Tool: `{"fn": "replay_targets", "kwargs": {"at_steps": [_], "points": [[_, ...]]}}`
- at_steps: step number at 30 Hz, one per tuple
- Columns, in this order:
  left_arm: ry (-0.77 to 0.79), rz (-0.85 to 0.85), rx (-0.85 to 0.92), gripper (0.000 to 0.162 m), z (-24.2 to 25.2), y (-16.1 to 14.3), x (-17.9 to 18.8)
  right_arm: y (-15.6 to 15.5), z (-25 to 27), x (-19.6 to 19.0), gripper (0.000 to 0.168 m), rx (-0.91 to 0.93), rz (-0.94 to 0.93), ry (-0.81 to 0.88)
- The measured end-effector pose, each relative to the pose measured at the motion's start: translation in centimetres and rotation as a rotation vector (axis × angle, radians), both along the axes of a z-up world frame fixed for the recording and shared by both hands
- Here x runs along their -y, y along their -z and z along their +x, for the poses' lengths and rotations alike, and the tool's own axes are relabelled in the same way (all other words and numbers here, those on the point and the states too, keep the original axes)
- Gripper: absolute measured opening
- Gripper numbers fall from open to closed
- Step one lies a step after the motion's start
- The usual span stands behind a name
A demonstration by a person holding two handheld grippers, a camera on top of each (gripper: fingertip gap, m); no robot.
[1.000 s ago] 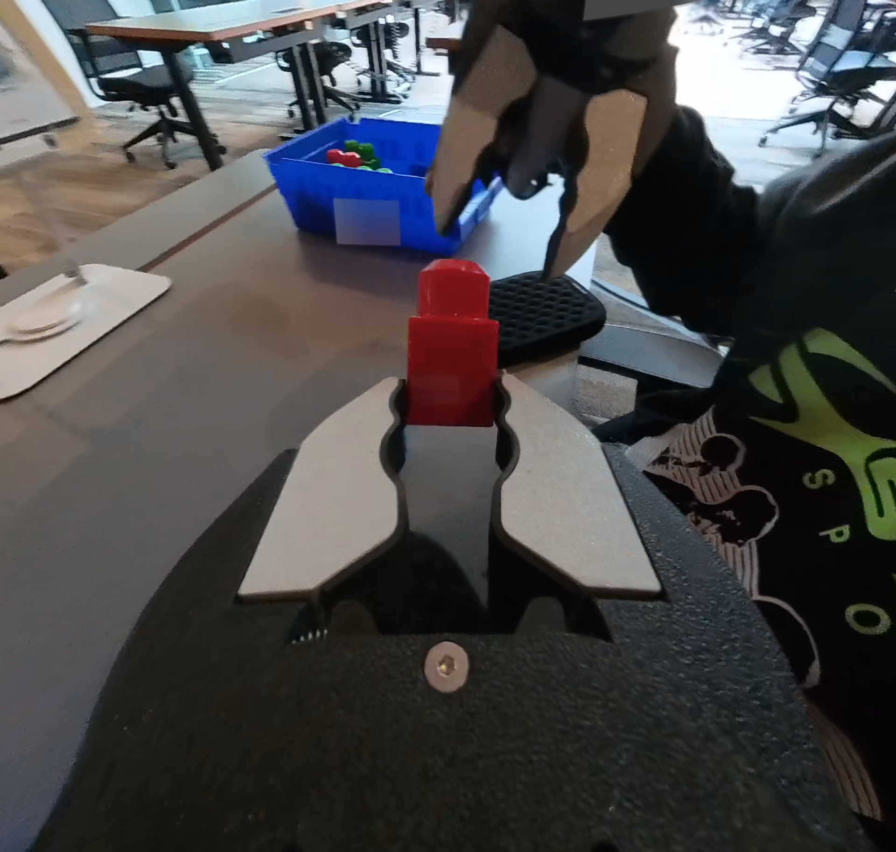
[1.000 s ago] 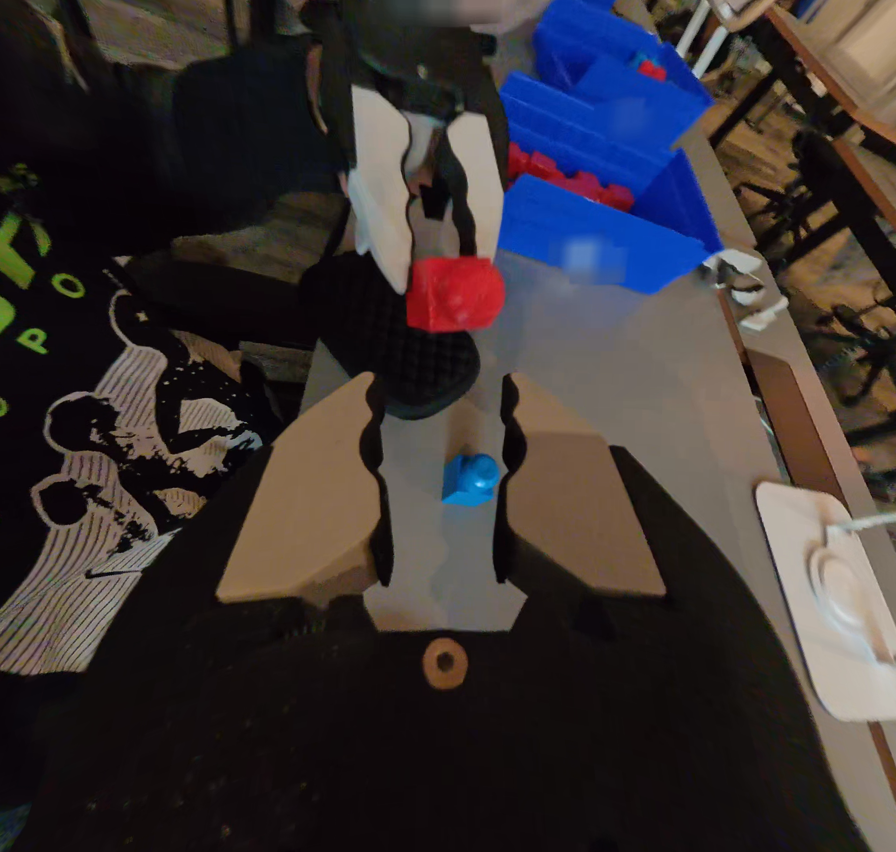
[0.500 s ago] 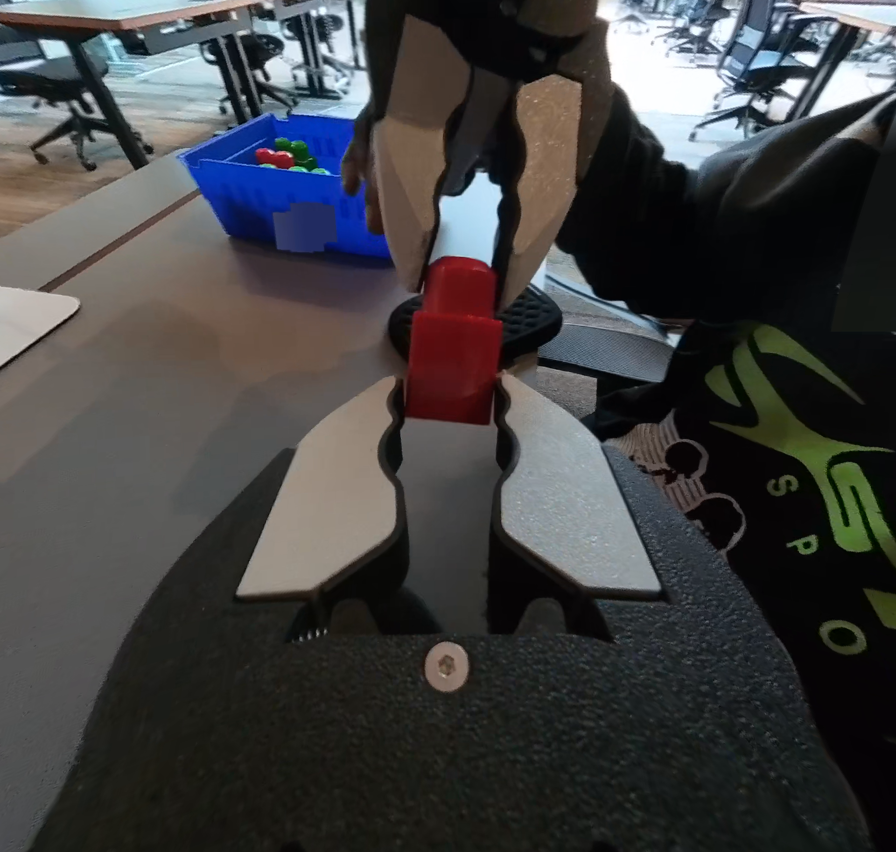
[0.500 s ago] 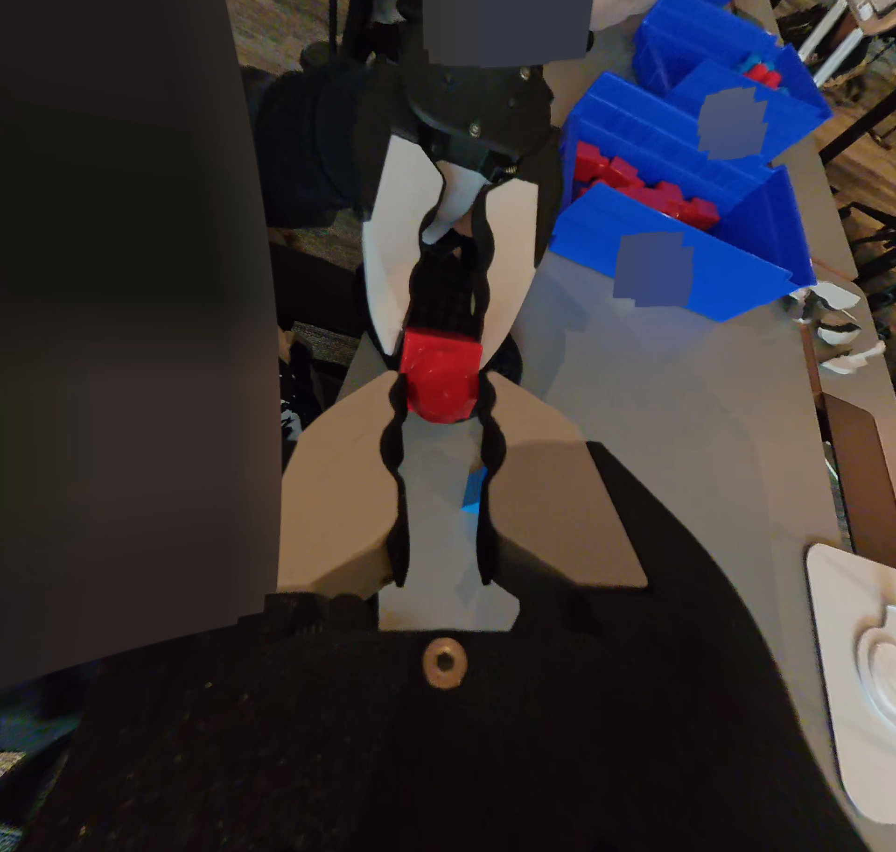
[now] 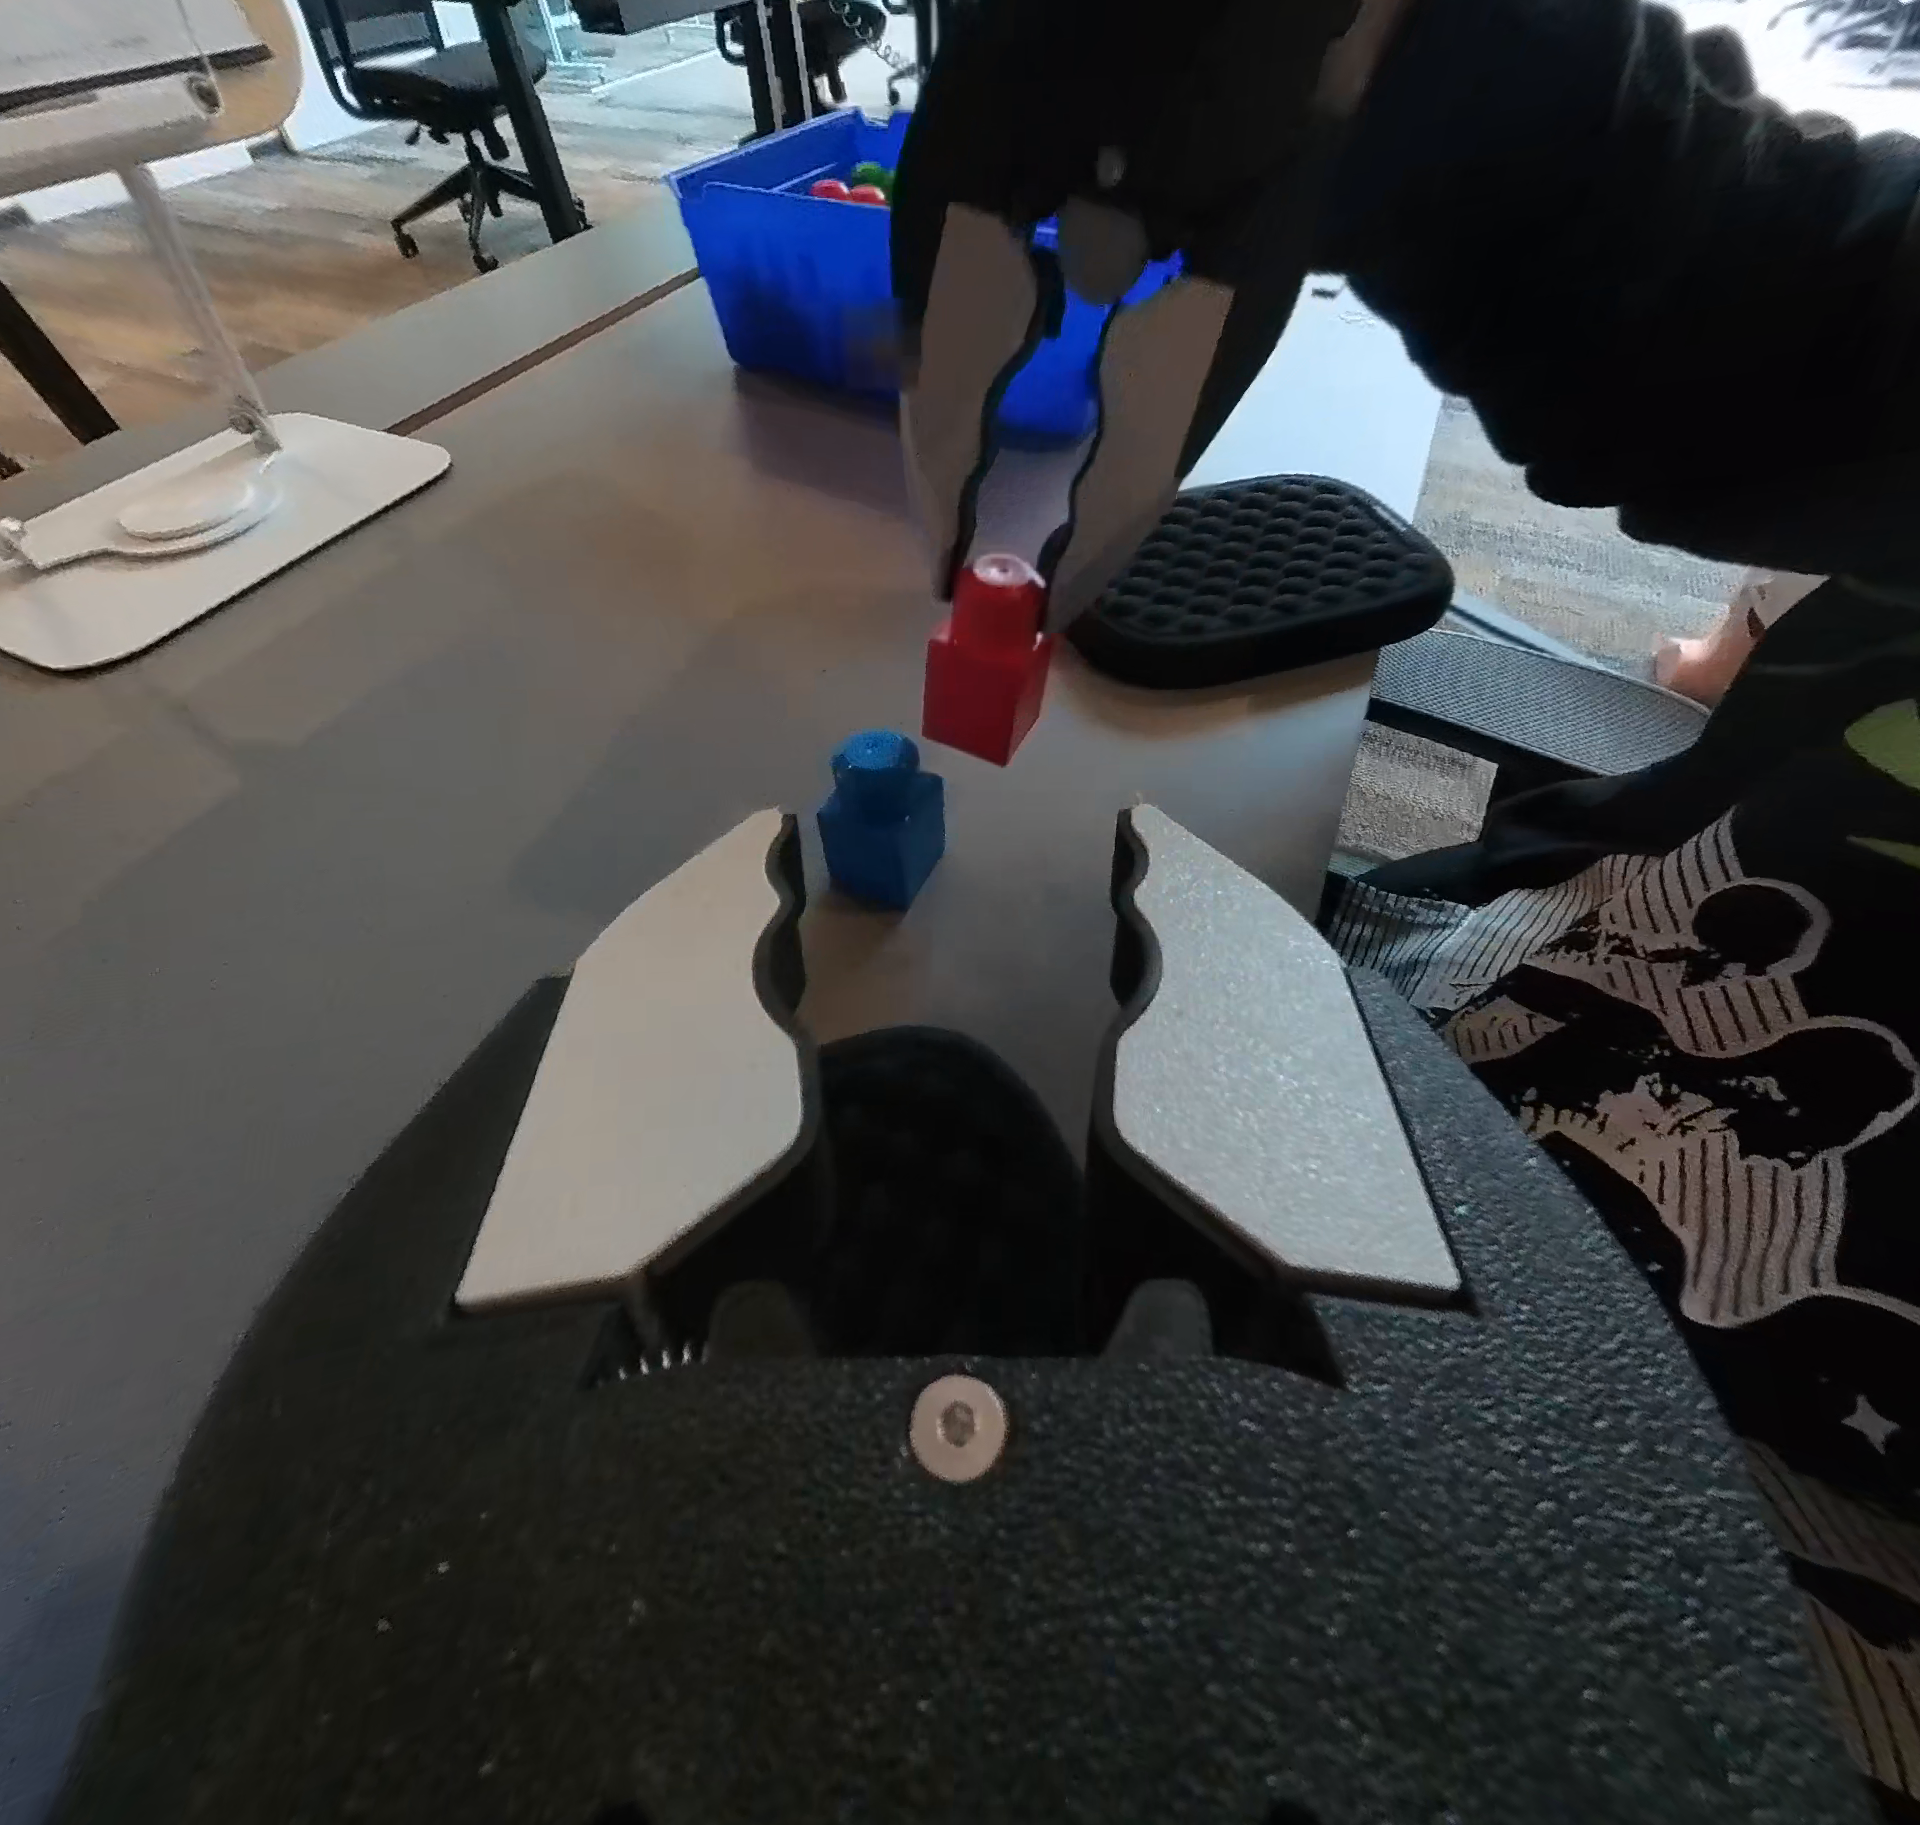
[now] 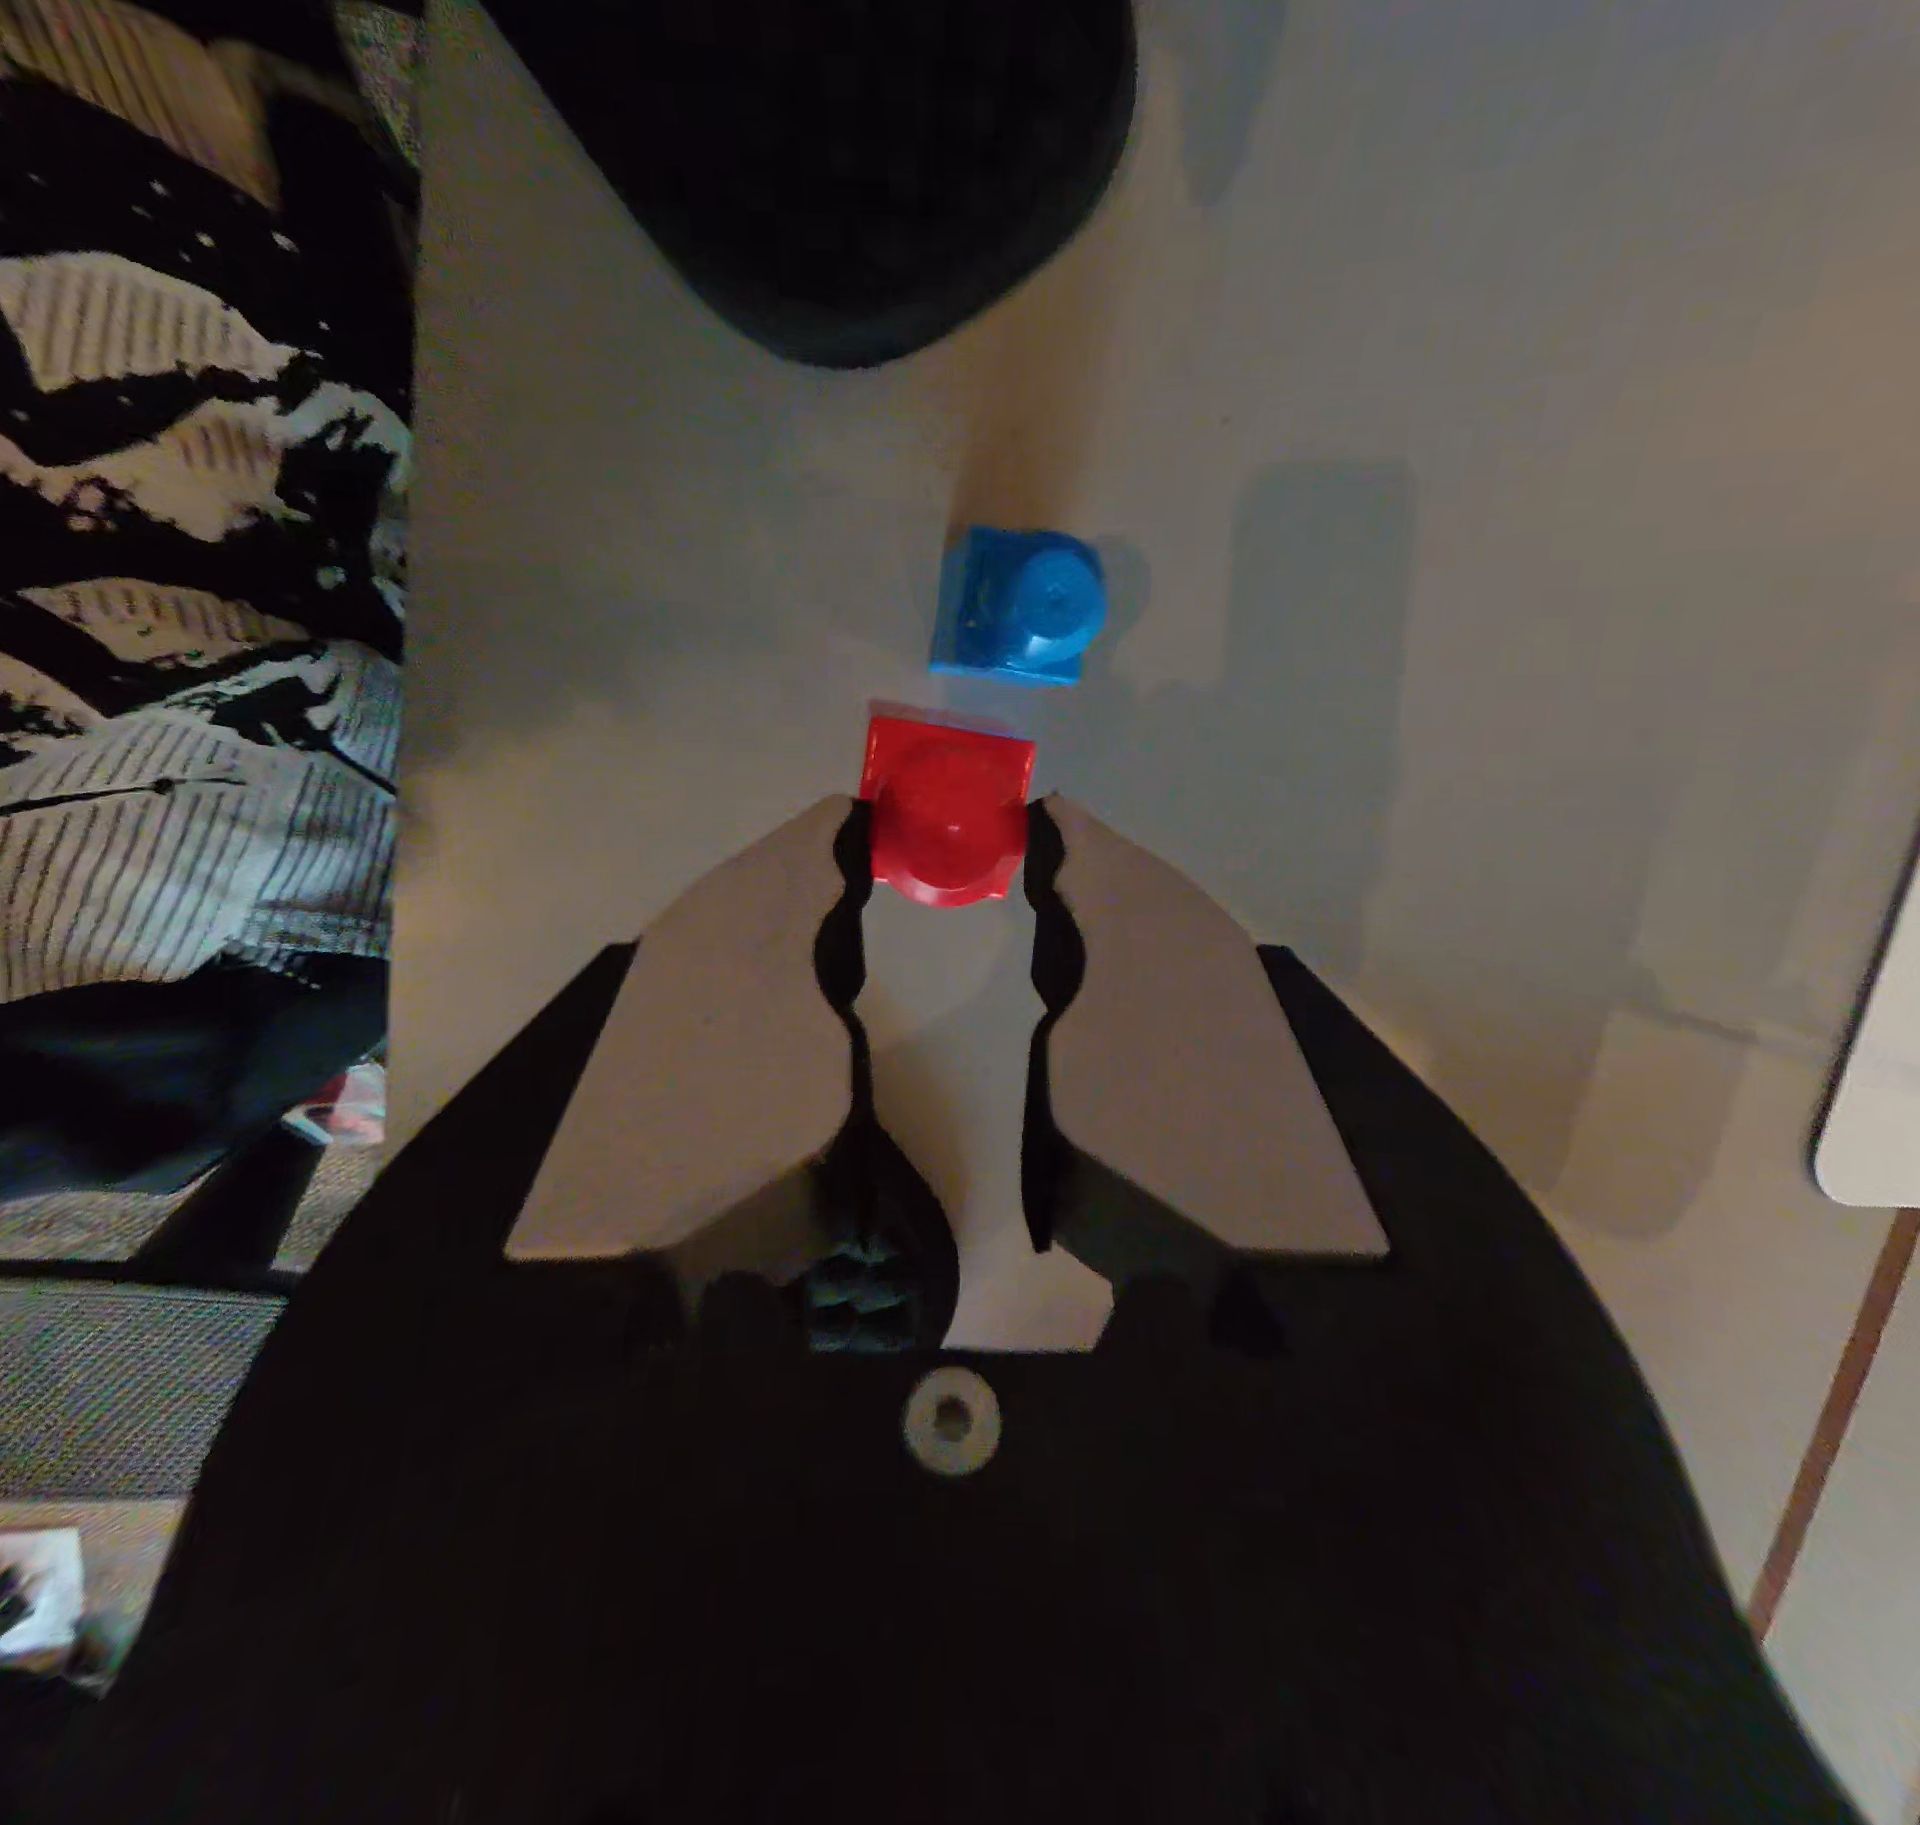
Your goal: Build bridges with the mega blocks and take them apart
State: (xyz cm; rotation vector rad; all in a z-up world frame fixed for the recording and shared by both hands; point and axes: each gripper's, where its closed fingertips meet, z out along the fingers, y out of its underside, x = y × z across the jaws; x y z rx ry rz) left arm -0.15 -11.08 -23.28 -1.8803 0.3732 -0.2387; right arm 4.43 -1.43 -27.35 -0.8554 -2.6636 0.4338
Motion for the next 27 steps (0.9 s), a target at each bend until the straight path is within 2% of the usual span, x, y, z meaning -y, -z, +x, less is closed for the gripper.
{"fn": "replay_targets", "kwargs": {"at_steps": [10,27], "points": [[-0.004,0.017,-0.007,0.056,-0.5,0.4,0.5,3.0,-1.7,-0.7,0.028,0.077,0.033,0.032],[-0.021,-0.004,-0.026,0.055,-0.8,1.2,0.5,3.9,-2.3,-0.7,0.028,0.112,-0.005,0.016]]}}
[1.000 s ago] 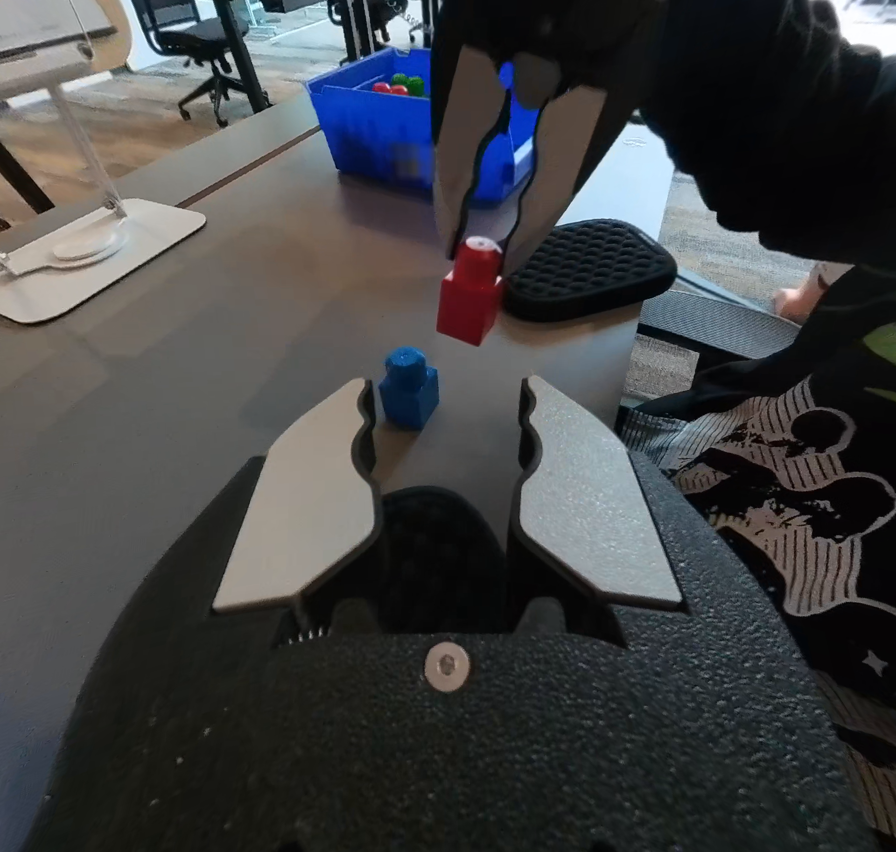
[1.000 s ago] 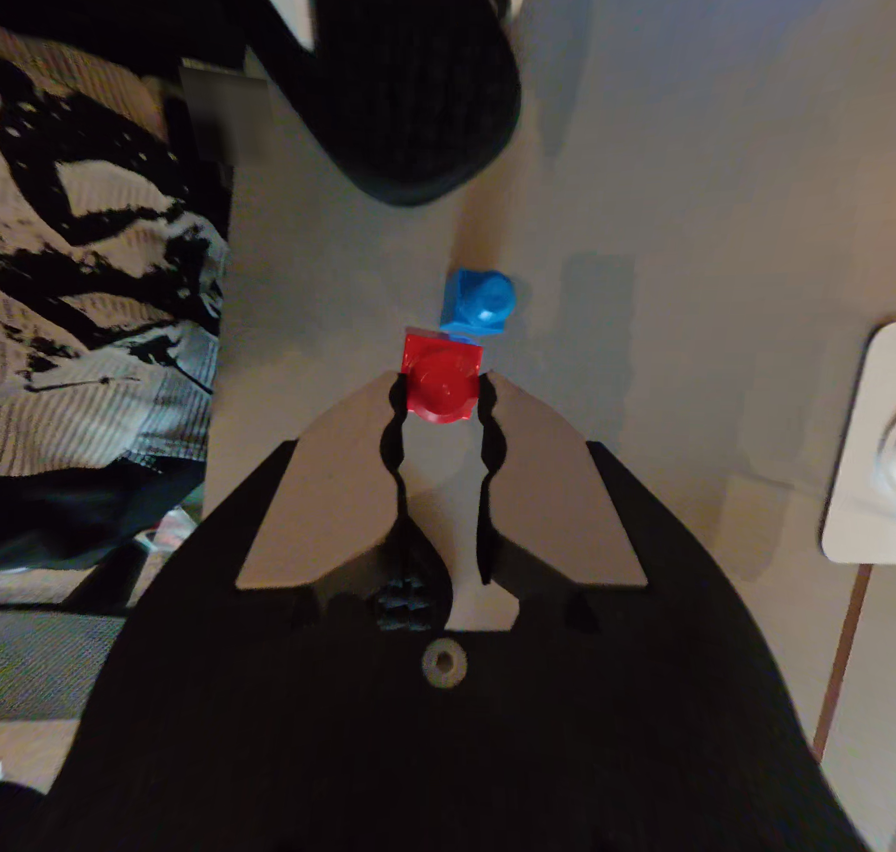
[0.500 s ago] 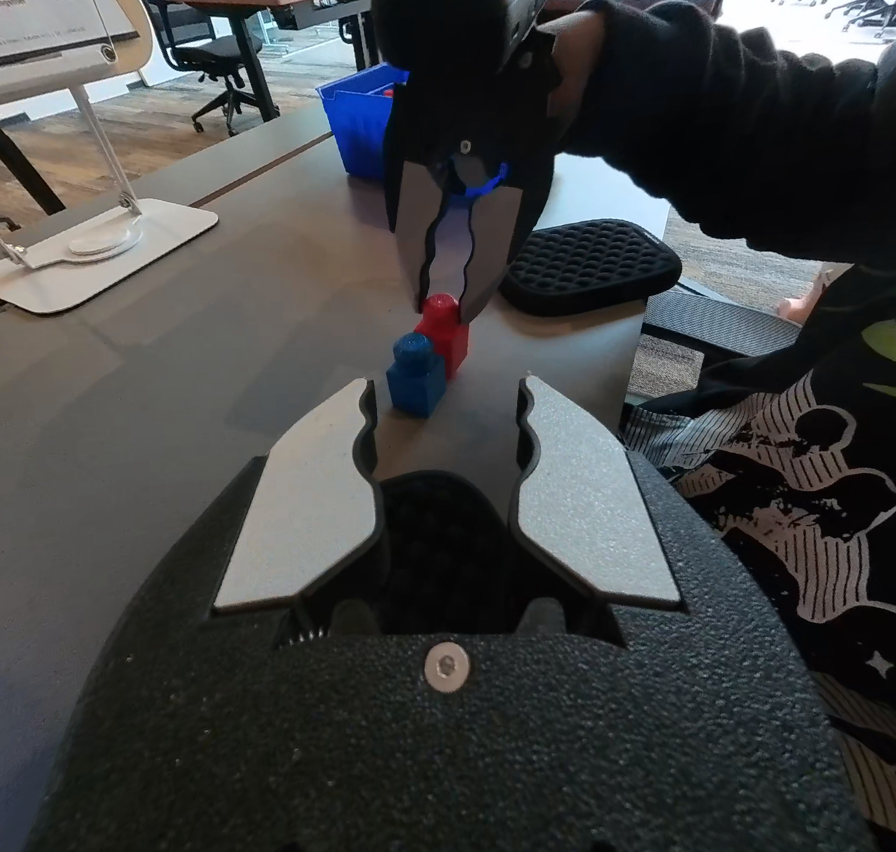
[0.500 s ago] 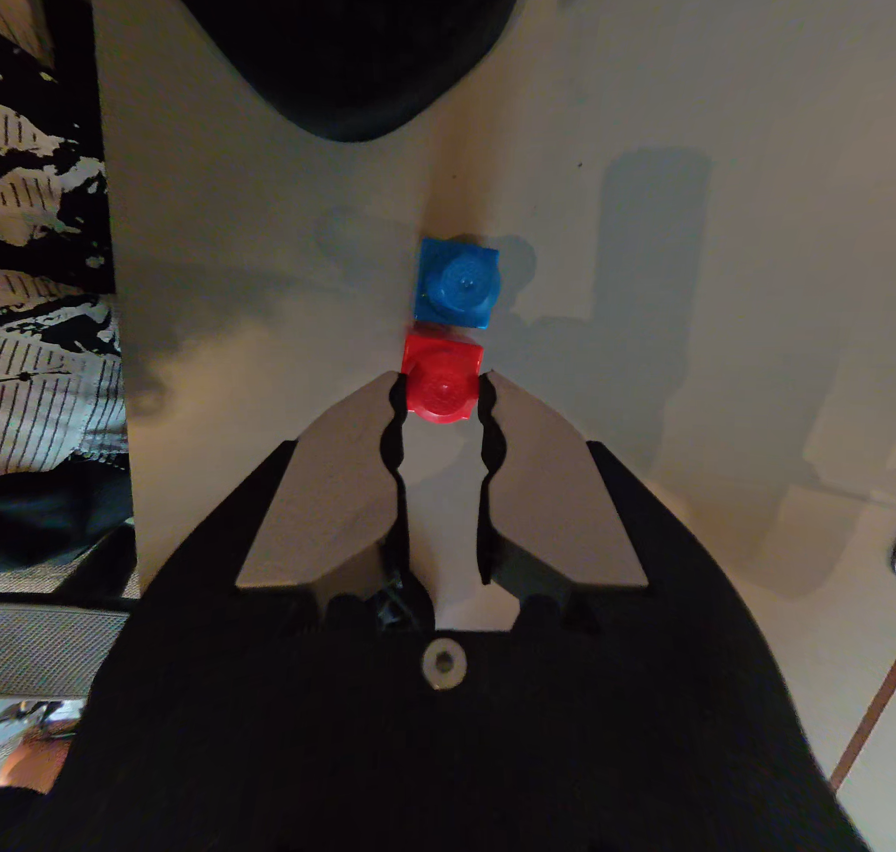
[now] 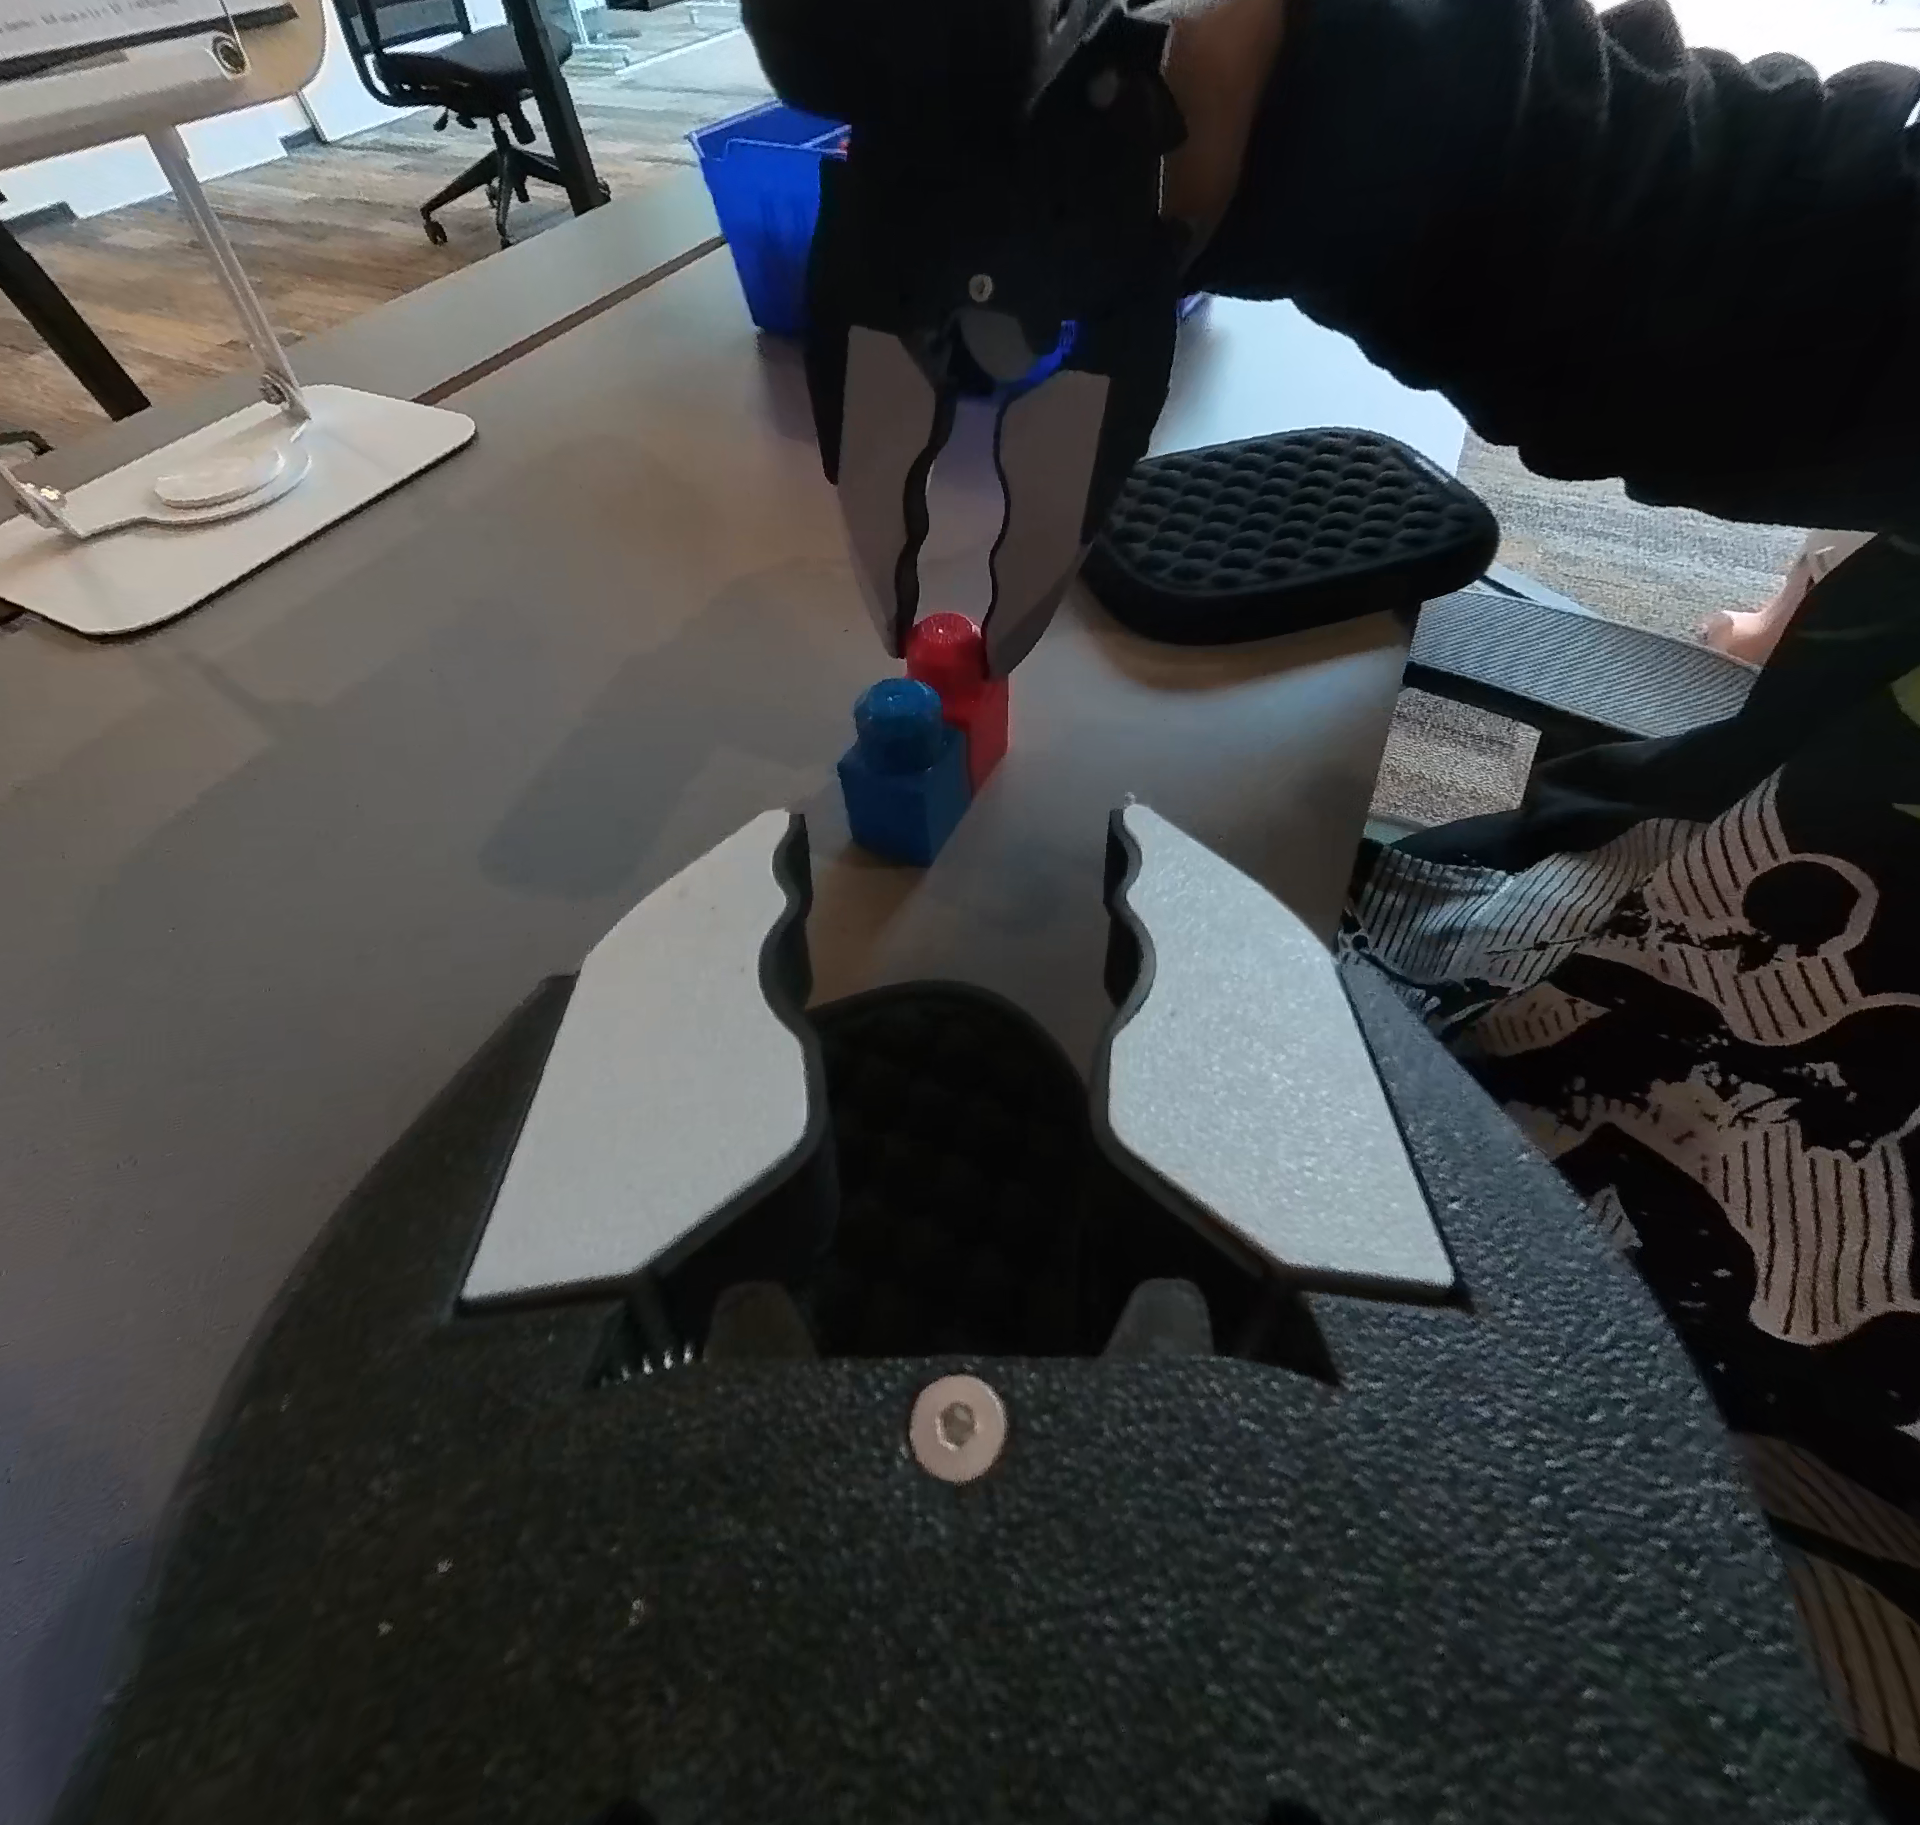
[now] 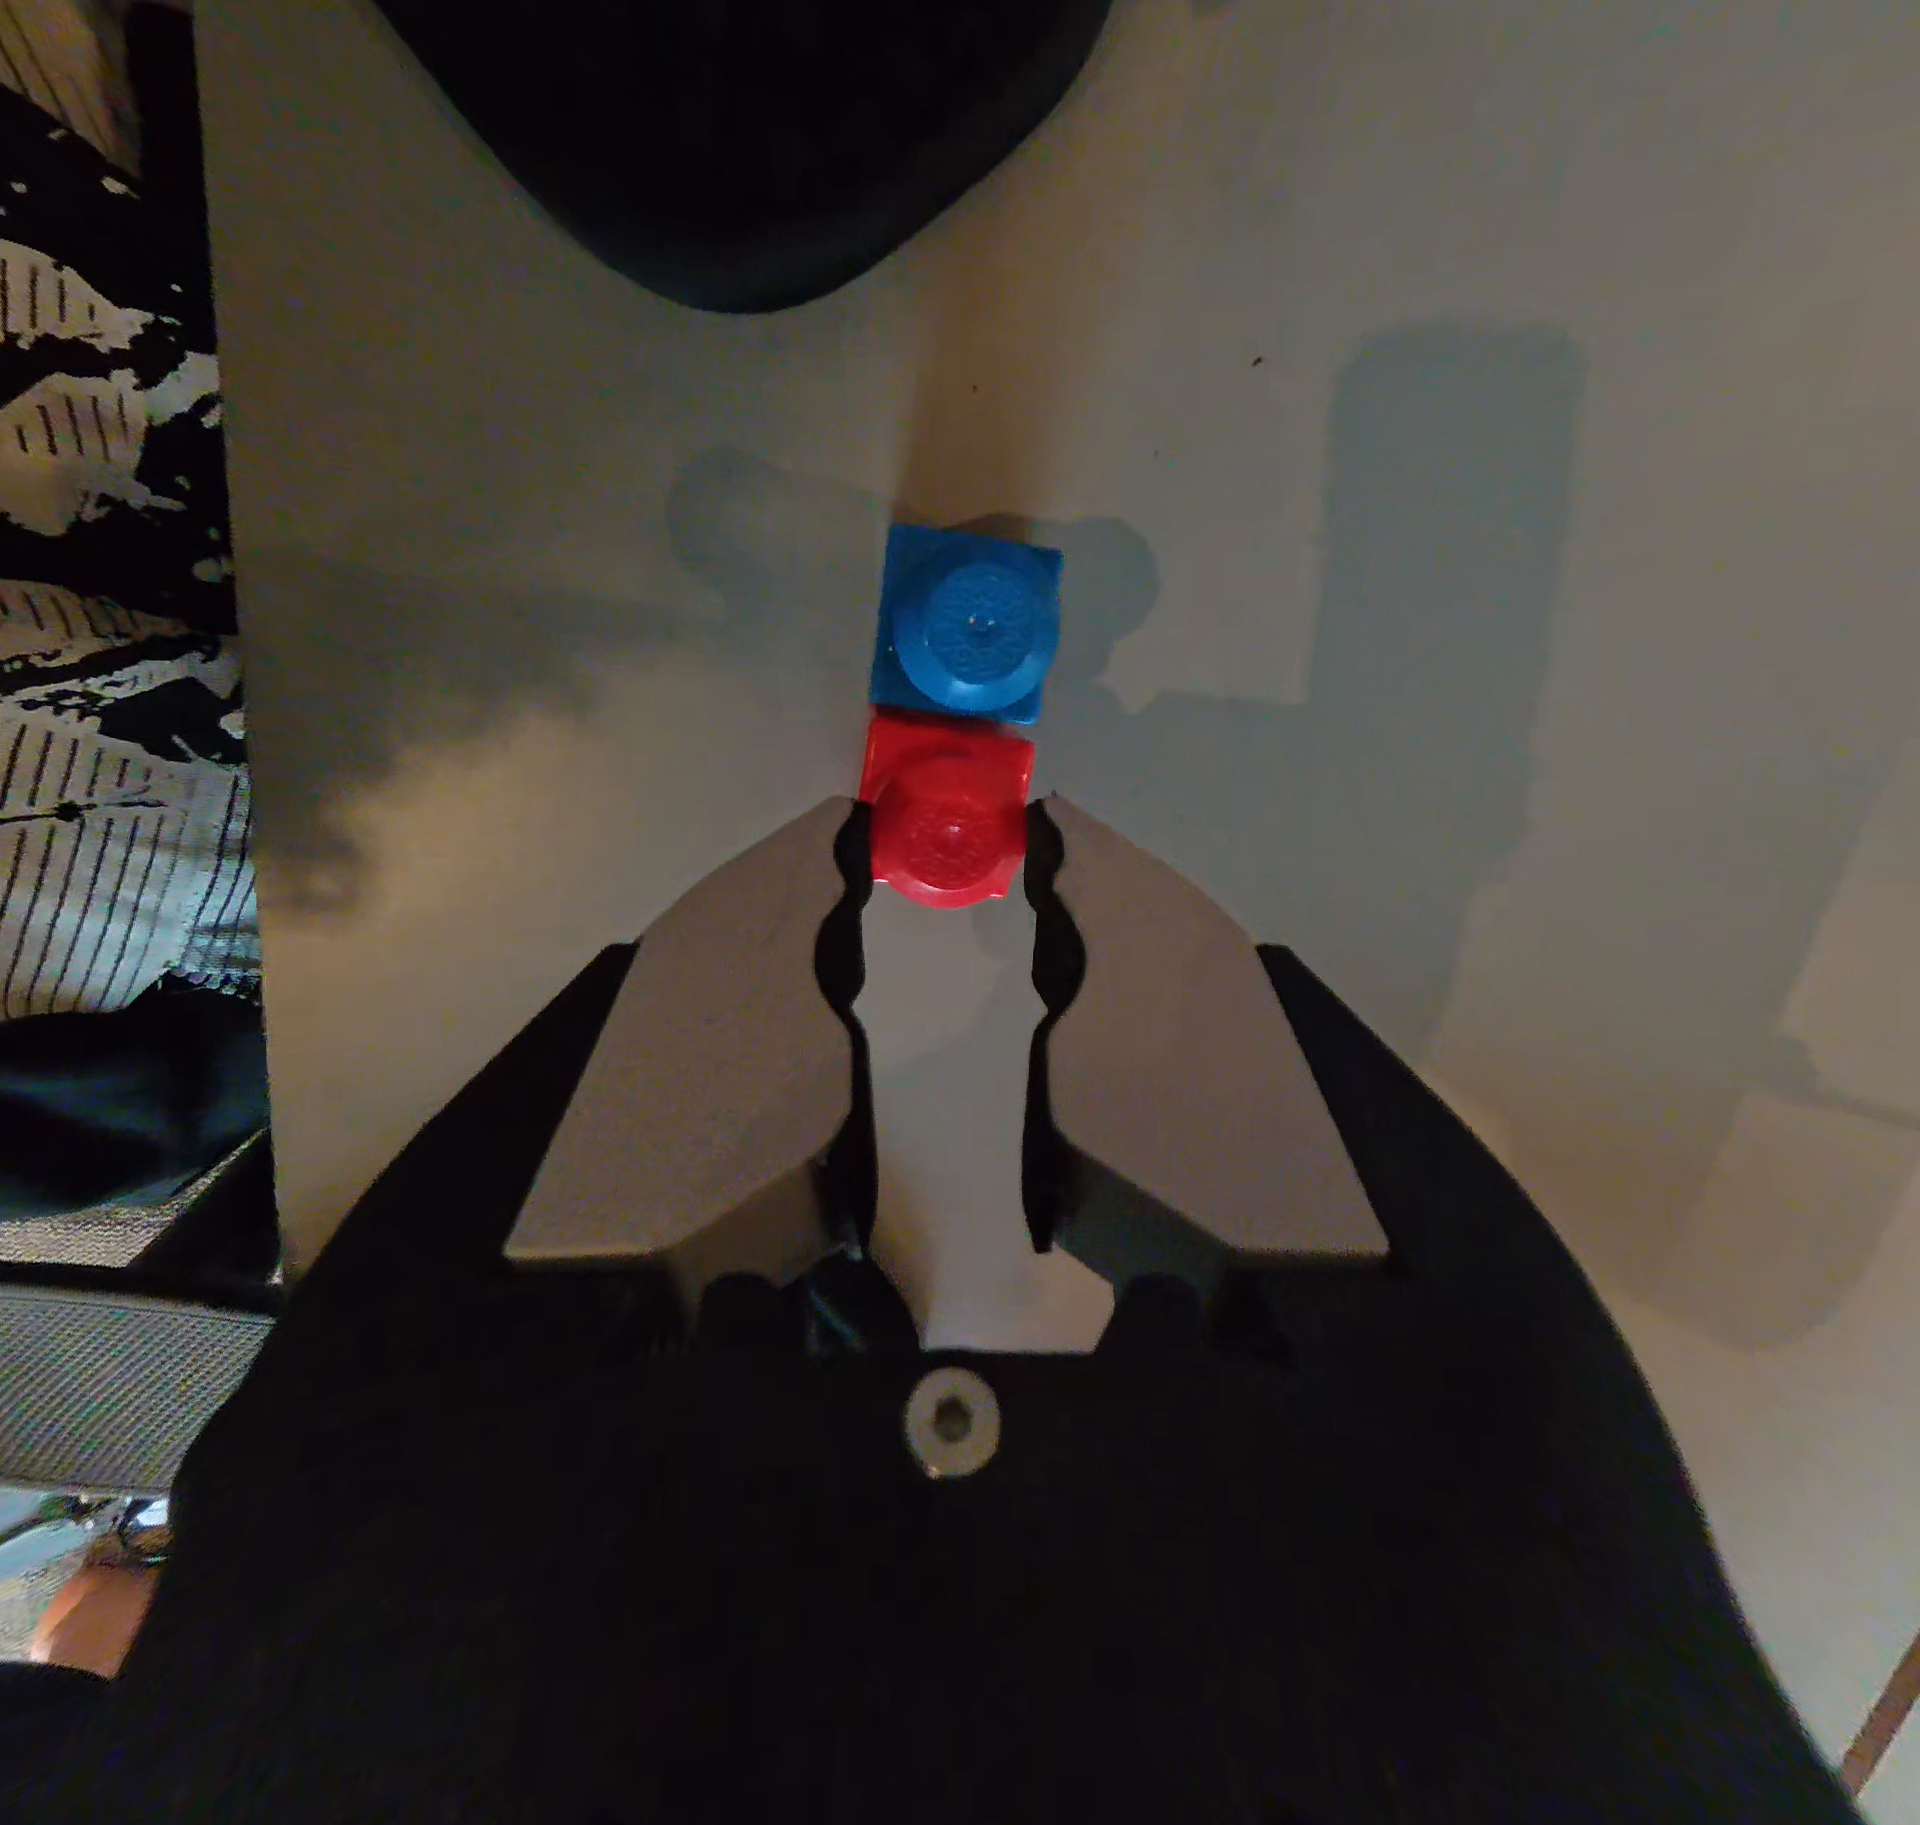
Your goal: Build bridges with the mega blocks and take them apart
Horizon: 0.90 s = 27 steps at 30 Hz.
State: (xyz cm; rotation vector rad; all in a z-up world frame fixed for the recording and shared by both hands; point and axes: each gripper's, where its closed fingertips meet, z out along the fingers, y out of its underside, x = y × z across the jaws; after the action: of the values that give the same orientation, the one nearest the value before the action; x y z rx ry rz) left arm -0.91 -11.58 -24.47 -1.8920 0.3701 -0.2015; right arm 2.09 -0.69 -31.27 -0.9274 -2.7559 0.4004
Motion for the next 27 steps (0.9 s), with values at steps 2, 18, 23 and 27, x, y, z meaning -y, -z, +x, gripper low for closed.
{"fn": "replay_targets", "kwargs": {"at_steps": [2,18,23,27], "points": [[-0.005,-0.009,-0.010,0.055,-0.12,0.20,0.01,0.04,-0.07,0.01,0.028,0.006,-0.004,0.001],[-0.013,-0.009,-0.019,0.053,-0.42,0.33,0.34,0.02,-0.27,0.27,0.028,0.022,-0.021,-0.014],[-0.014,-0.016,-0.027,0.052,-0.44,0.54,0.34,0.02,-0.31,0.26,0.028,0.022,-0.020,-0.015],[-0.012,-0.019,-0.032,0.052,-0.39,0.63,0.33,-0.07,-0.37,0.33,0.029,0.019,-0.023,-0.017]]}}
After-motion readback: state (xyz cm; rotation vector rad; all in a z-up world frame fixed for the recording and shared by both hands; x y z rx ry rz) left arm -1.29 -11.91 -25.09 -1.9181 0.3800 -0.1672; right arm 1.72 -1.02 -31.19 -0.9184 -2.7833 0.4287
